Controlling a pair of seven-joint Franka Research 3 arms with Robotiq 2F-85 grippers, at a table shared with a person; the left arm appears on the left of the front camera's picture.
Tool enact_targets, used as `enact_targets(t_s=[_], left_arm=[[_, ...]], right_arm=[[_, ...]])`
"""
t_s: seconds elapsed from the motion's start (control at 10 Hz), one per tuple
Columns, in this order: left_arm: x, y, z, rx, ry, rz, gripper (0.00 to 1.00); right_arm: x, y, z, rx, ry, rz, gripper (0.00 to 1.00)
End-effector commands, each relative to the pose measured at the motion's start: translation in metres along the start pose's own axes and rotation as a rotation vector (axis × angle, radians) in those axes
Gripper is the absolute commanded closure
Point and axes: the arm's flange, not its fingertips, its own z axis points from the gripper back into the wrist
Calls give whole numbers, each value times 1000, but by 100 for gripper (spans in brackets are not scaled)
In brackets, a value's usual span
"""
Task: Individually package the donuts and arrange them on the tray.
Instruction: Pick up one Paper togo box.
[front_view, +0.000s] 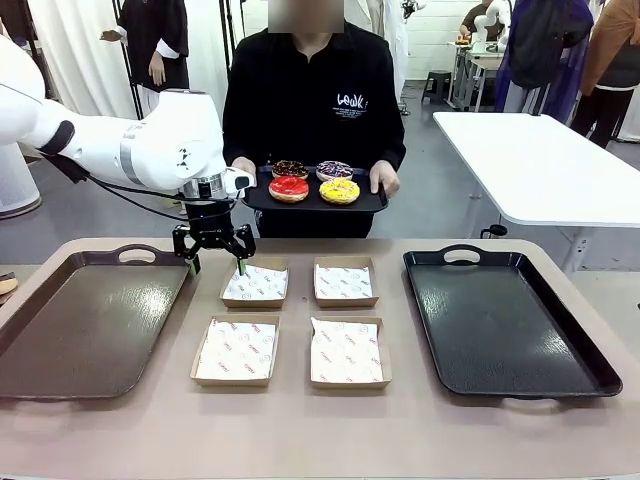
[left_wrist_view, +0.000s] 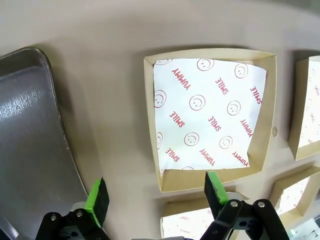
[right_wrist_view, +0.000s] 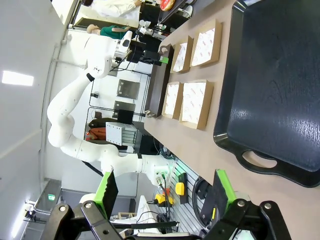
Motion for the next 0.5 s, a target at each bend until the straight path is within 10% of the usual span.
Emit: enact_targets(t_s=[0.0, 0.4], left_arm=[[-5, 0, 4, 7, 0, 20, 0], [-5, 0, 4, 7, 0, 20, 0]], right_arm=[[0, 0, 1, 11, -7, 0, 0], [0, 0, 1, 11, -7, 0, 0]])
